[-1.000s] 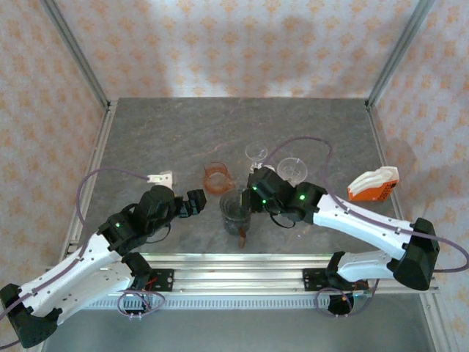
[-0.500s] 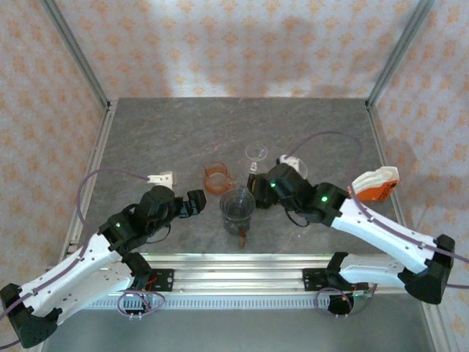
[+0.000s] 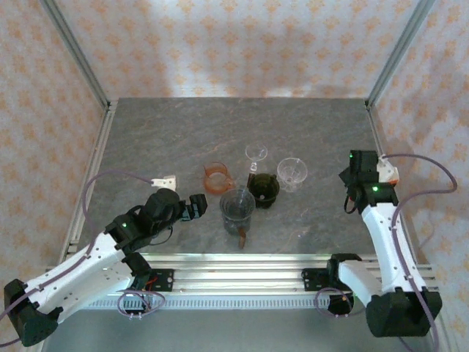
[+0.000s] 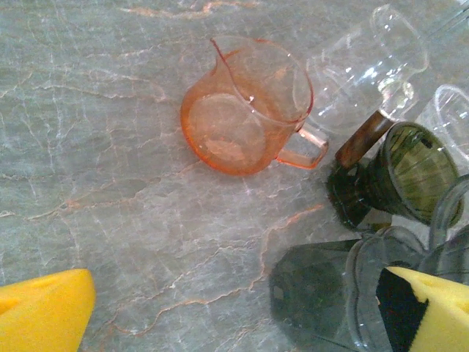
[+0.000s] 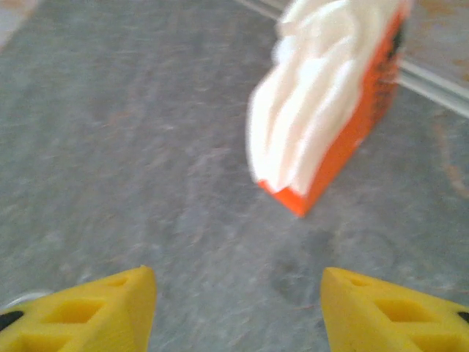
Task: Place the coffee filter in the dripper
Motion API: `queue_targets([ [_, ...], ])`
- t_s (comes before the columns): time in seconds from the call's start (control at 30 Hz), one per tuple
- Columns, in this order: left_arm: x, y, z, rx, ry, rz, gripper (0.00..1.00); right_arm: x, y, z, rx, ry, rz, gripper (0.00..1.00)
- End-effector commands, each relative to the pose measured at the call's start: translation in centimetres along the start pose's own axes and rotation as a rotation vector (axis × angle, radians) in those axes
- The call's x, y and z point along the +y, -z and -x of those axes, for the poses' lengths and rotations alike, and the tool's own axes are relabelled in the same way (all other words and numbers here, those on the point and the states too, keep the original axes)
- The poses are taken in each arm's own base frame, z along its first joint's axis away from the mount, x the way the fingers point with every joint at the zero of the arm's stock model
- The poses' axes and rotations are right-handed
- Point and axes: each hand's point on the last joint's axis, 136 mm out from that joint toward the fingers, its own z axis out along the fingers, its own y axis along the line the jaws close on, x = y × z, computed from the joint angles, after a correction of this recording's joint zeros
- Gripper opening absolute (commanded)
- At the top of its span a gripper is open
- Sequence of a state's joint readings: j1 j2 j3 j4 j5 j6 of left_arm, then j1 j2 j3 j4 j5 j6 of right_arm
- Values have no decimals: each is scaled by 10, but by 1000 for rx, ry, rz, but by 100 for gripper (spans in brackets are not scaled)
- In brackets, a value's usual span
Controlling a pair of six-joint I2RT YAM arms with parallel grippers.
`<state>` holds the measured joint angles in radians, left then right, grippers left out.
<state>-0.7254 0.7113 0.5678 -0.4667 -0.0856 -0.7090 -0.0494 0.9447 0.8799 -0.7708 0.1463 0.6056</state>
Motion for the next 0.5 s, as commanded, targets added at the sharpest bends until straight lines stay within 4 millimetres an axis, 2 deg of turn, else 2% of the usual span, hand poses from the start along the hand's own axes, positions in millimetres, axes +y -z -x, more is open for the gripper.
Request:
queue_targets([
  [0.0,3,-4,-2,-21,13,-13,100,-18,-16,-1,37,-2,-59,58],
  [0.13,7,-9,-9,-19,15,-24,100,-31,-37,0,61,-13,-93,56],
  [0.3,10,-13,-13,-17,-21,-16,100,-34,-54,3,69,49,-124,53],
  [0.47,11,-18,-11,-31,-51,-10,100,-35,-74,4,96,25,-137,50],
])
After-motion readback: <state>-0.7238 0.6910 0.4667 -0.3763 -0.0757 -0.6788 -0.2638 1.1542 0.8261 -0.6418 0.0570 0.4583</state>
